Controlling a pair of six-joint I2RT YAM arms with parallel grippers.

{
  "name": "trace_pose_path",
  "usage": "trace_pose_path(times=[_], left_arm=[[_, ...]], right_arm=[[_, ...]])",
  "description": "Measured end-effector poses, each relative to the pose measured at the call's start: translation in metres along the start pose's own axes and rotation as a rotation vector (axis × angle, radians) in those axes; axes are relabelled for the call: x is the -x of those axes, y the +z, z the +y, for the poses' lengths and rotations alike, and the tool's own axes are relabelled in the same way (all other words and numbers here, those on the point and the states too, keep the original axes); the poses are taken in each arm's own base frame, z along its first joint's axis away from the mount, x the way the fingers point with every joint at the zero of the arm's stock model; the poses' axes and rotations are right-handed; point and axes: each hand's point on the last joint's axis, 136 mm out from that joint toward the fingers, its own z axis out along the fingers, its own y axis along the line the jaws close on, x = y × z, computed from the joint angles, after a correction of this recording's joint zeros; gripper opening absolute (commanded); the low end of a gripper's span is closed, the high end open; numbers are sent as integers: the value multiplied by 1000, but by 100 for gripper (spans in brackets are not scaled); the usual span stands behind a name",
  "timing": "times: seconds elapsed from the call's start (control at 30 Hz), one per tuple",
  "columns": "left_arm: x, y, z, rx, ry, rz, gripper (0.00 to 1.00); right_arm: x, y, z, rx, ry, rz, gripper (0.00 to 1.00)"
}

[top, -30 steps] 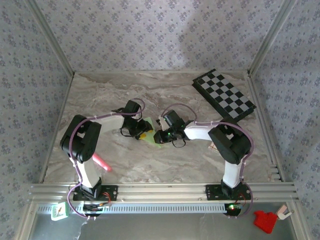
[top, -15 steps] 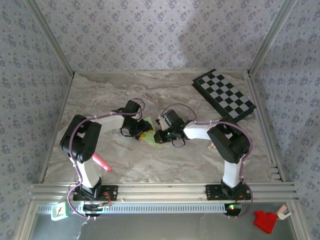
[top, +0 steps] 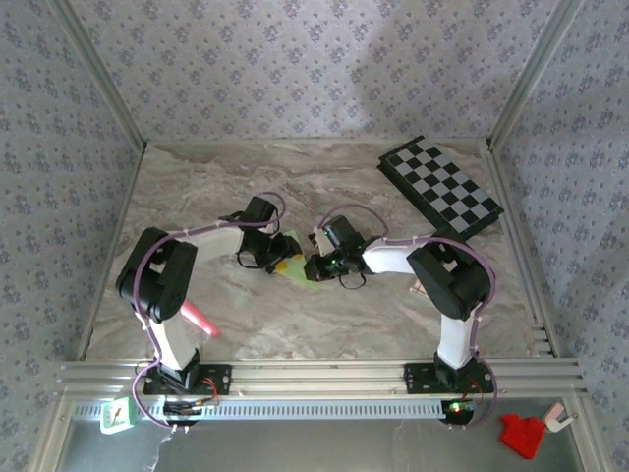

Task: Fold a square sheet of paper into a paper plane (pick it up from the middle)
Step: Fourth fold the wing at the center of the table.

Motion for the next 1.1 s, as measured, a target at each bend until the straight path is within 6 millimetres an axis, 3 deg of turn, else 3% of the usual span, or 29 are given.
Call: trace_pose_path(times=[0.17,0.3,0.47,0.6,1.1], left_arm=[[16,-25,-16,-97,39,-92,59],[17,-38,-18,-170,61,-137,51],[5,-27,-9,-224,58,-110,36],[6,-20,-14,-270,62,-92,27],[6,6,-17,-315,51,-26,23]], right_arm=[[2,0,-2,41,32,-1,8],[2,-1,-3,62,53,0,8],[2,-1,-3,79,70,4,8],[2,-1,-3,85,75,7,8],[2,-1,-3,99,88,14,10]])
